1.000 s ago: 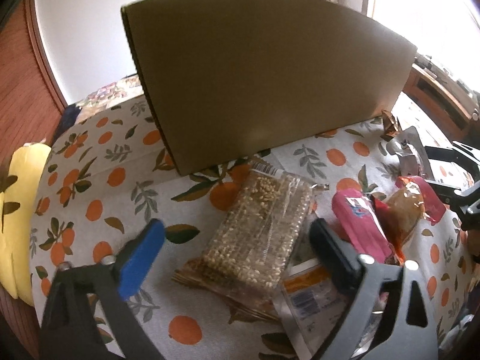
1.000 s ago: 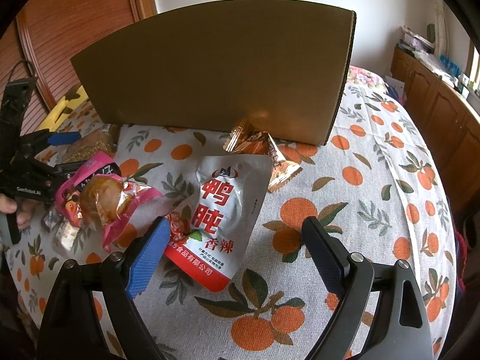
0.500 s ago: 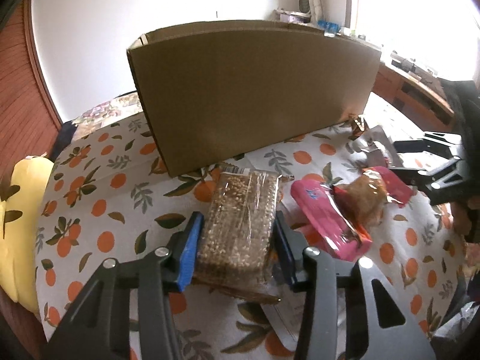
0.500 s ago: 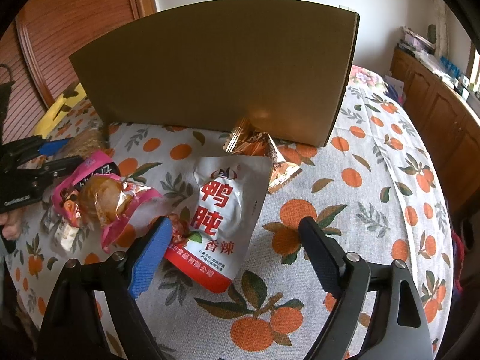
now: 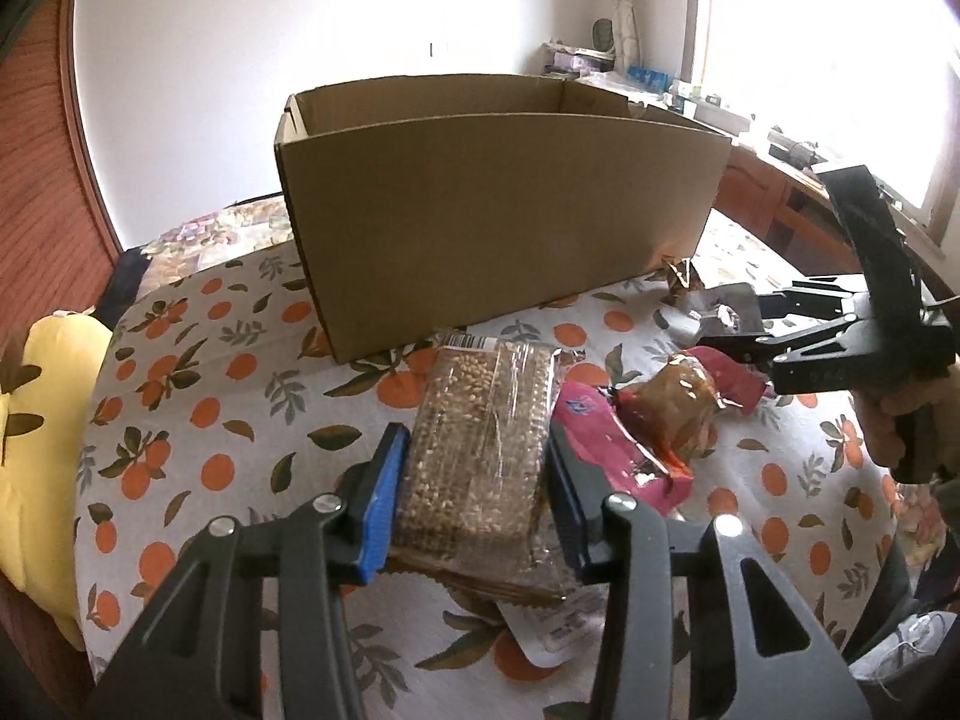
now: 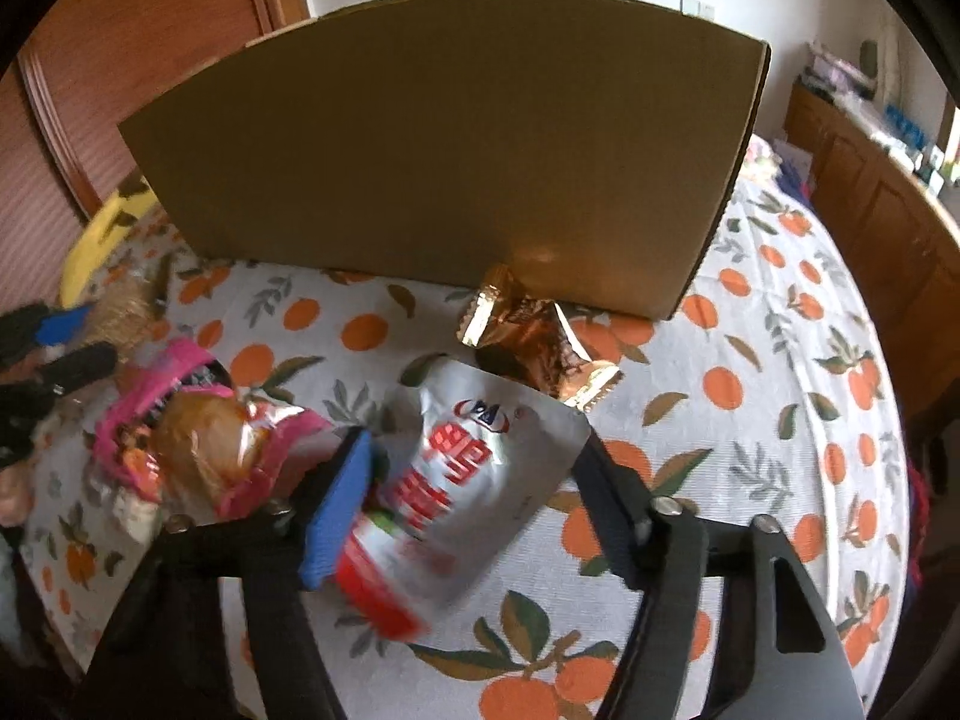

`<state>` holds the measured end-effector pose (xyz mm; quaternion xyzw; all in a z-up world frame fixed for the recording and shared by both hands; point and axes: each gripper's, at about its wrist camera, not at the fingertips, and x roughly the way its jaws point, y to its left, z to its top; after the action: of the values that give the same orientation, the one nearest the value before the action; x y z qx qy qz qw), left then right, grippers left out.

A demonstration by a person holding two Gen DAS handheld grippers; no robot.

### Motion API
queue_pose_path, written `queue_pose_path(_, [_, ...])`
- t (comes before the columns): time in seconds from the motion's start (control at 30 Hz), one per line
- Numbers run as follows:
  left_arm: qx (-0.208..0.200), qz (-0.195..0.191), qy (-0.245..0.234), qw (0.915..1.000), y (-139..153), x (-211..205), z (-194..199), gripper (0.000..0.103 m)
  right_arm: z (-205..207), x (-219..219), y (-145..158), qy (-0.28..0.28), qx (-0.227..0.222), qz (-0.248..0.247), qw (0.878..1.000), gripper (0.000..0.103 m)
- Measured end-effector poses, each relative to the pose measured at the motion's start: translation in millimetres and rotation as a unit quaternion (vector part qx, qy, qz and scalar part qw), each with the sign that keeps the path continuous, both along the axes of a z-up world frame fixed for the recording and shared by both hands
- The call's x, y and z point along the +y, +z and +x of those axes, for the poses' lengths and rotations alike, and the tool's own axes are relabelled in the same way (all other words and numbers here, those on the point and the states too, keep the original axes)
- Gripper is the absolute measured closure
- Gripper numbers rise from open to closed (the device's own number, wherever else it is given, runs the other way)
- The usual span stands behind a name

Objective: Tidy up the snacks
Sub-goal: 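Grasp the clear grain-bar packet with the left tool while the right tool grasps the red-and-white duck-neck pouch, then carry both packets over the cardboard box and open both tools to drop them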

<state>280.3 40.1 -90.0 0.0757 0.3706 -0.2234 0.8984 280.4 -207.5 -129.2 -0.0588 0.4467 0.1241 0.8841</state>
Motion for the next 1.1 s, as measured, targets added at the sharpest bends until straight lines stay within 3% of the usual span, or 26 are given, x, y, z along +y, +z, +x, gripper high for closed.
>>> queue_pose_path(0.07, [-0.002,-0.002,0.002,1.0000,1.7,0.0,-1.0,0.060,-1.2,-0.7,1.4,0.002,0.002,0.002,1.000,0.050])
queue_pose_path(0.13, [-0.002,-0.007,0.005,1.0000,3.9,0.6,-1.9,0.060,-3.2,-3.4,2.4,0.001,0.004,0.014,1.000,0.066])
queue_pose_path(0.23, [-0.003,-0.010,0.007,0.9999,7.3,0.8,-4.8,0.060,-9.8,-7.6,5.0,0.000,0.002,0.031,1.000,0.077])
queue_pose_path(0.53, [-0.014,-0.013,0.009,0.9998,22.8,-1.7,-17.0,0.060,-30.7,-19.2,17.6,-0.004,-0.019,0.046,0.999,0.084])
queue_pose_path(1.1, [-0.046,-0.017,0.013,0.9987,58.2,-12.1,-40.3,0.060,-66.4,-28.5,59.7,0.006,-0.067,0.063,0.996,0.085])
